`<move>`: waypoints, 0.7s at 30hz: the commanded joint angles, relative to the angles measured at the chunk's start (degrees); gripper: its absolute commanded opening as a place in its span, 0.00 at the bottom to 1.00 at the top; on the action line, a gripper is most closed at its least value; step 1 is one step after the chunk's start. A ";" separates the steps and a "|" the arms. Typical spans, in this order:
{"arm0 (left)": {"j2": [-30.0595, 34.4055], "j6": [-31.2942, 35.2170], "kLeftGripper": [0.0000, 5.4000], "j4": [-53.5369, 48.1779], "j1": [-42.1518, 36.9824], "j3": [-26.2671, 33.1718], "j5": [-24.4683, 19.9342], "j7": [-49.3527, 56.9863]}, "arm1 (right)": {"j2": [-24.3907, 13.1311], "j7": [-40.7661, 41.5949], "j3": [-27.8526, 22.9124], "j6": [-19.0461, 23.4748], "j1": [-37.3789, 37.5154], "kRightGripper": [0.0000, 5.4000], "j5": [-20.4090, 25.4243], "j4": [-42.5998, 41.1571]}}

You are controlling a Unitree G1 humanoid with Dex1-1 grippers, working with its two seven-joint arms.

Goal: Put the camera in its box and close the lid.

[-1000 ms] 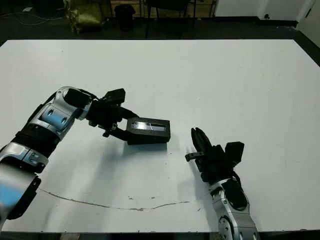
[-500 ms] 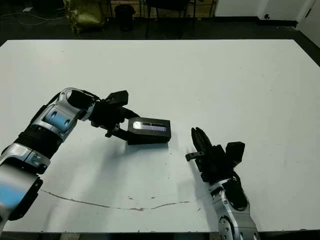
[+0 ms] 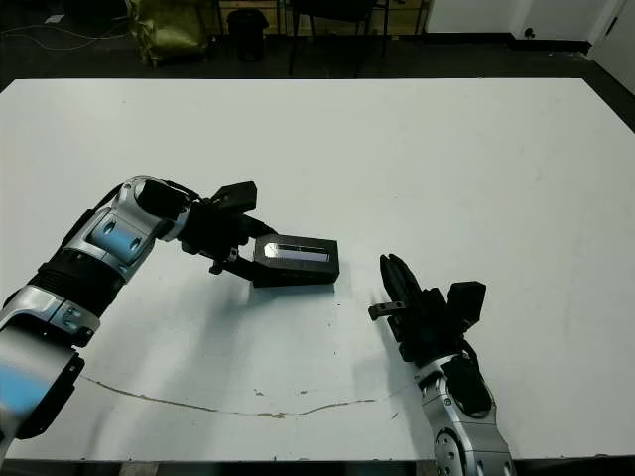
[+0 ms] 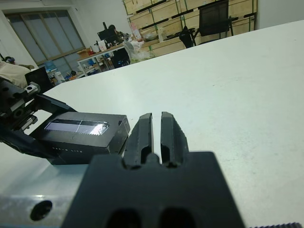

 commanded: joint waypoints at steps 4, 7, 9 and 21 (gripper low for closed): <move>2.21 -0.80 0.48 3.47 1.86 0.24 0.97 0.43 | -0.37 -0.18 -0.19 0.54 0.59 0.00 -0.16 0.25; 2.65 -0.87 0.48 5.00 1.75 0.20 1.06 0.48 | -0.37 0.02 -0.20 0.08 0.53 0.00 -0.23 0.30; 2.96 -0.95 0.48 5.71 1.71 0.15 1.07 0.39 | -0.35 0.25 -0.33 0.07 0.44 0.00 0.09 0.46; 3.17 -0.87 0.48 8.85 2.76 0.80 0.20 -0.01 | -0.75 -0.20 -0.12 0.23 0.52 0.00 -0.87 0.01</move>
